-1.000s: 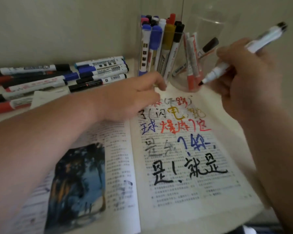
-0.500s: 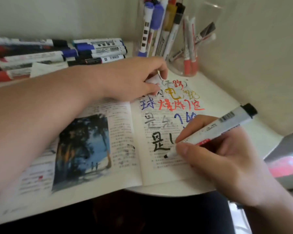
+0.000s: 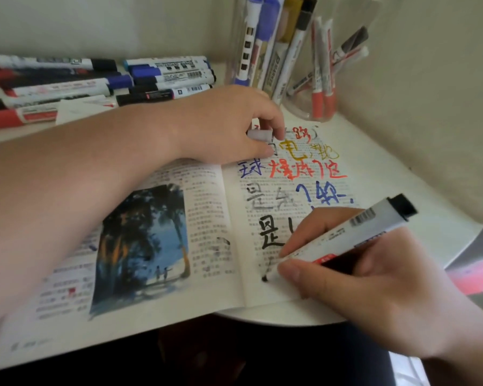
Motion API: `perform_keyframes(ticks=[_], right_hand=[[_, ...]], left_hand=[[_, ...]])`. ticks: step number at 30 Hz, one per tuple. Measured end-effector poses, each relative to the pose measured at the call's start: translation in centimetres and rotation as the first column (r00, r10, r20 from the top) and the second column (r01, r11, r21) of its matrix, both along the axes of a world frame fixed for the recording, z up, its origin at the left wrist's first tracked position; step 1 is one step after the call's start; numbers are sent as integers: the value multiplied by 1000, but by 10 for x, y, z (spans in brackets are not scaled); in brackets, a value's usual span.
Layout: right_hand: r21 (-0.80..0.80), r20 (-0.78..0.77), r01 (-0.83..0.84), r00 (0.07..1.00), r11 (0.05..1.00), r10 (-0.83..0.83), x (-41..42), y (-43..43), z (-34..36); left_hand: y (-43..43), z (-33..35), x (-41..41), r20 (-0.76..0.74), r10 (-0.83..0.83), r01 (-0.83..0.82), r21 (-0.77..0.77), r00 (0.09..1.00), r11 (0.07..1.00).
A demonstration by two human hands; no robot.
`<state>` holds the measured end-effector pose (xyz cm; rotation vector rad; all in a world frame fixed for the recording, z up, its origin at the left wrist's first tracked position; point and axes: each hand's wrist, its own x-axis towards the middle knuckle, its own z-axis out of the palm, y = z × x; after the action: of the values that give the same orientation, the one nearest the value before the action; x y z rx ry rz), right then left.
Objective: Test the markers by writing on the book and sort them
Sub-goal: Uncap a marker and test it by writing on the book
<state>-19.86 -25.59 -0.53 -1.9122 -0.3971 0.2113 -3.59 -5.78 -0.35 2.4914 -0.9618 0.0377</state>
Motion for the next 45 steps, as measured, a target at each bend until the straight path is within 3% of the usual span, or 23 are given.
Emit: perform_keyframes(ticks=[4, 9, 13, 18, 22, 27, 34, 45], right_hand=[[52, 22, 15, 1000, 999, -16, 0, -4, -1], [-33, -4, -57, 998, 998, 57, 4, -7, 3], [77, 59, 4, 998, 997, -9, 12, -6, 3], [-50, 135, 49, 990, 998, -42, 14, -9, -5], [12, 59, -27, 998, 1000, 26, 12, -10, -2], [-76, 219, 99, 973, 992, -80, 17, -9, -8], [-25, 109, 20, 994, 1000, -17, 17, -10, -4], [29, -3, -73, 997, 997, 73, 15, -14, -2]], left_hand=[[-1, 0, 1, -17, -21, 21, -35, 1000, 999], [0, -1, 1, -33, -30, 28, -69, 999, 997], [1, 1, -1, -33, -25, 23, -66, 999, 998], [0, 1, -3, -21, 6, -8, -87, 1000, 996], [-1, 3, -5, 11, 24, -23, -107, 1000, 994], [-2, 3, -5, 20, 54, -49, -177, 998, 983], [-3, 2, -4, 39, 11, -5, -148, 999, 989], [-4, 3, -8, -51, 42, -50, -171, 998, 984]])
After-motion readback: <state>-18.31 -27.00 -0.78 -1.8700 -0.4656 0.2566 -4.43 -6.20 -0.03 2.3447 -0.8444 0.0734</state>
